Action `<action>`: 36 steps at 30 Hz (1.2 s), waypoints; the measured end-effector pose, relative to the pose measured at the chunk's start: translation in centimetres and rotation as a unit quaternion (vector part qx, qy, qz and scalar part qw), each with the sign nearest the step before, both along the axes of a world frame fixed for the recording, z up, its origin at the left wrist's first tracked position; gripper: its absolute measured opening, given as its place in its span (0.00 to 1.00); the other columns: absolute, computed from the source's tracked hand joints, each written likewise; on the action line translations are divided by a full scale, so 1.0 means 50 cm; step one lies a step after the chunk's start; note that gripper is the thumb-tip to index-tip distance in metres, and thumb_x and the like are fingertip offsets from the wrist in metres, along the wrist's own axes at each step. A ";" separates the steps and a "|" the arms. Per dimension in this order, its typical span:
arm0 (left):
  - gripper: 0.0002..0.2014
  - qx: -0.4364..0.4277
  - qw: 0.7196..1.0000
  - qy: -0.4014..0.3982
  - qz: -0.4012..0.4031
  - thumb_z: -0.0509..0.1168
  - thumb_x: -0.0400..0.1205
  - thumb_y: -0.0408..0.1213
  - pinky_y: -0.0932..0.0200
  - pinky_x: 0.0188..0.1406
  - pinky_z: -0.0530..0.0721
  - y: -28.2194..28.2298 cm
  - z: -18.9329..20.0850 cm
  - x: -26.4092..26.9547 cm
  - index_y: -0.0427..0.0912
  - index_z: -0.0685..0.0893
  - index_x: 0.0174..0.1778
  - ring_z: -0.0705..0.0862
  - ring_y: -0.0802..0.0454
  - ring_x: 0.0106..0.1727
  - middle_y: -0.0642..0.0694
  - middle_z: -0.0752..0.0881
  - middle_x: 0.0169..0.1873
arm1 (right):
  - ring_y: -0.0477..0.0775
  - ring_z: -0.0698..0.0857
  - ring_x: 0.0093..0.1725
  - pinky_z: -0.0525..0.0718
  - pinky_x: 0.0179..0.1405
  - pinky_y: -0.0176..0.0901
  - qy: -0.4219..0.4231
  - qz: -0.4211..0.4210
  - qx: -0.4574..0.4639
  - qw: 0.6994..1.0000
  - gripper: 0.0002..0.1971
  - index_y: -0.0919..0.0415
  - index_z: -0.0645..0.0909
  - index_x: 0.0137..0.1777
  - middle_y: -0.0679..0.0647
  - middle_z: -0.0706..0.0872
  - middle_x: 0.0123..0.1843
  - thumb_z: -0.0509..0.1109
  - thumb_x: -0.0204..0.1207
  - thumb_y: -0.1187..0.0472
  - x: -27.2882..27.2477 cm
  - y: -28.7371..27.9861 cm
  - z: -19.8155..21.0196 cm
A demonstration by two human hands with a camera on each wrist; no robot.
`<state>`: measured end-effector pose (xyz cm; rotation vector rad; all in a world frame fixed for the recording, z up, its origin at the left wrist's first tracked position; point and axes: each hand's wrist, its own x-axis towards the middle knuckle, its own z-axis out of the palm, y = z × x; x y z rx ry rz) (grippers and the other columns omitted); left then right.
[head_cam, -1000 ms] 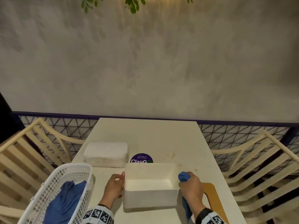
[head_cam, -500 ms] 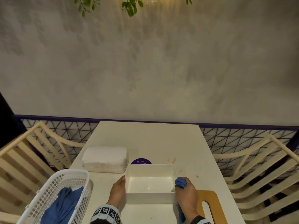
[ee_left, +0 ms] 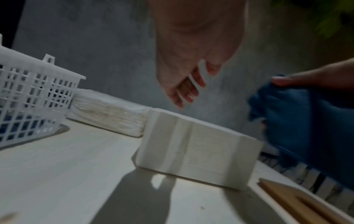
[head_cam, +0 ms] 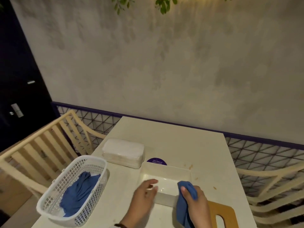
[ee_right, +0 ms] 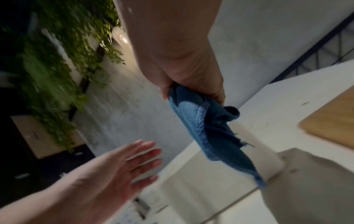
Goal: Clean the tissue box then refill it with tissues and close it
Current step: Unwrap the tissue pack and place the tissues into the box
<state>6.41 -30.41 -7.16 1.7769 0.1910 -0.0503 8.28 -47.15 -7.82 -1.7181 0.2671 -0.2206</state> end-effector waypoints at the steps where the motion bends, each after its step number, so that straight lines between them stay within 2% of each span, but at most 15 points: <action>1: 0.11 -0.010 0.999 0.019 -0.044 0.65 0.80 0.39 0.76 0.47 0.78 -0.002 -0.001 -0.013 0.57 0.78 0.56 0.81 0.63 0.52 0.47 0.83 0.58 | 0.59 0.82 0.35 0.75 0.31 0.26 0.013 0.041 -0.011 0.999 0.17 0.64 0.80 0.29 0.63 0.84 0.30 0.76 0.71 0.53 -0.001 0.024 0.002; 3: 0.25 -0.031 0.995 0.029 -0.094 0.69 0.71 0.52 0.80 0.49 0.76 0.004 0.007 -0.035 0.59 0.73 0.63 0.79 0.77 0.54 0.55 0.82 0.60 | 0.60 0.85 0.42 0.85 0.44 0.45 0.028 0.110 -0.042 0.993 0.11 0.56 0.84 0.34 0.59 0.87 0.38 0.74 0.73 0.50 -0.005 0.071 0.001; 5: 0.29 -0.033 0.998 0.027 -0.035 0.74 0.67 0.49 0.82 0.44 0.76 0.036 0.028 -0.048 0.55 0.74 0.64 0.80 0.77 0.51 0.57 0.84 0.55 | 0.57 0.85 0.50 0.84 0.54 0.56 0.051 0.155 -0.029 0.986 0.11 0.50 0.84 0.45 0.56 0.87 0.48 0.72 0.70 0.45 -0.012 0.126 0.023; 8: 0.21 0.017 0.995 -0.033 0.097 0.71 0.72 0.26 0.84 0.39 0.75 0.127 0.078 -0.058 0.52 0.78 0.56 0.79 0.71 0.46 0.56 0.85 0.48 | 0.47 0.84 0.51 0.82 0.54 0.44 0.015 0.211 -0.014 0.977 0.10 0.51 0.78 0.55 0.47 0.85 0.51 0.72 0.75 0.59 -0.006 0.218 0.081; 11: 0.20 0.124 0.976 -0.083 0.156 0.68 0.74 0.26 0.82 0.39 0.75 0.248 0.120 -0.061 0.55 0.80 0.53 0.81 0.66 0.45 0.59 0.85 0.45 | 0.41 0.82 0.45 0.78 0.42 0.25 -0.025 0.282 -0.040 0.958 0.12 0.52 0.76 0.54 0.44 0.84 0.47 0.71 0.75 0.65 0.010 0.324 0.131; 14: 0.18 0.193 0.957 -0.086 0.201 0.67 0.75 0.26 0.64 0.49 0.77 0.371 0.123 -0.056 0.49 0.83 0.57 0.83 0.54 0.52 0.53 0.87 0.50 | 0.35 0.78 0.40 0.73 0.36 0.16 -0.049 0.311 -0.091 0.945 0.11 0.57 0.79 0.49 0.46 0.83 0.43 0.73 0.71 0.69 0.044 0.447 0.124; 17: 0.19 0.240 0.954 -0.017 0.177 0.65 0.76 0.27 0.60 0.51 0.77 0.464 0.086 -0.047 0.47 0.82 0.62 0.83 0.50 0.56 0.49 0.87 0.57 | 0.45 0.79 0.40 0.73 0.35 0.21 0.010 0.326 -0.112 0.939 0.10 0.62 0.82 0.52 0.49 0.82 0.42 0.73 0.71 0.67 0.071 0.549 0.095; 19: 0.20 0.263 0.957 0.082 0.092 0.66 0.77 0.32 0.61 0.57 0.78 0.506 0.050 -0.040 0.47 0.79 0.66 0.82 0.51 0.59 0.53 0.84 0.60 | 0.50 0.80 0.43 0.78 0.42 0.34 0.089 0.349 -0.137 0.923 0.12 0.61 0.80 0.54 0.51 0.82 0.41 0.72 0.71 0.68 0.086 0.589 0.065; 21: 0.24 0.283 0.944 0.164 0.029 0.68 0.77 0.39 0.57 0.65 0.79 0.539 0.034 -0.029 0.46 0.75 0.70 0.81 0.51 0.63 0.49 0.83 0.65 | 0.52 0.80 0.43 0.78 0.41 0.37 0.135 0.361 -0.153 0.910 0.13 0.58 0.78 0.55 0.49 0.79 0.37 0.70 0.72 0.69 0.100 0.606 0.043; 24: 0.27 0.280 0.945 0.164 0.045 0.68 0.78 0.42 0.60 0.65 0.75 0.570 0.058 0.020 0.44 0.71 0.73 0.79 0.50 0.66 0.44 0.79 0.69 | 0.50 0.82 0.41 0.82 0.39 0.36 0.122 0.333 -0.145 0.924 0.10 0.59 0.80 0.52 0.51 0.81 0.39 0.66 0.75 0.70 0.141 0.600 0.047; 26: 0.26 0.279 0.952 0.122 0.038 0.68 0.78 0.42 0.60 0.61 0.75 0.574 0.092 0.071 0.44 0.73 0.72 0.79 0.51 0.62 0.44 0.80 0.68 | 0.47 0.81 0.37 0.78 0.29 0.25 0.099 0.304 -0.153 0.935 0.10 0.61 0.83 0.53 0.52 0.82 0.42 0.65 0.76 0.70 0.179 0.579 0.073; 28: 0.28 0.268 0.957 0.111 0.025 0.69 0.78 0.44 0.61 0.60 0.74 0.568 0.122 0.138 0.44 0.71 0.73 0.78 0.49 0.65 0.44 0.79 0.69 | 0.49 0.81 0.40 0.74 0.27 0.23 0.088 0.268 -0.153 0.947 0.10 0.62 0.84 0.54 0.53 0.83 0.44 0.68 0.75 0.70 0.228 0.547 0.094; 31: 0.35 0.261 0.955 0.137 -0.020 0.70 0.74 0.51 0.57 0.68 0.73 0.560 0.134 0.258 0.44 0.67 0.76 0.75 0.46 0.72 0.45 0.75 0.73 | 0.52 0.82 0.46 0.76 0.42 0.35 0.111 0.192 -0.125 0.967 0.11 0.62 0.84 0.55 0.57 0.85 0.49 0.72 0.72 0.69 0.304 0.491 0.106; 33: 0.41 0.286 0.944 0.152 -0.063 0.69 0.67 0.59 0.51 0.71 0.74 0.558 0.109 0.349 0.46 0.69 0.74 0.77 0.46 0.70 0.47 0.76 0.73 | 0.54 0.82 0.45 0.77 0.47 0.40 0.141 0.137 -0.110 0.974 0.14 0.60 0.82 0.58 0.55 0.85 0.44 0.73 0.72 0.66 0.354 0.454 0.084; 36: 0.37 0.319 0.924 0.184 -0.102 0.68 0.72 0.56 0.52 0.69 0.74 0.551 0.076 0.431 0.42 0.69 0.73 0.76 0.44 0.70 0.47 0.76 0.71 | 0.60 0.82 0.53 0.79 0.61 0.50 0.202 0.072 -0.106 0.971 0.25 0.59 0.75 0.67 0.59 0.84 0.52 0.75 0.70 0.61 0.404 0.420 0.031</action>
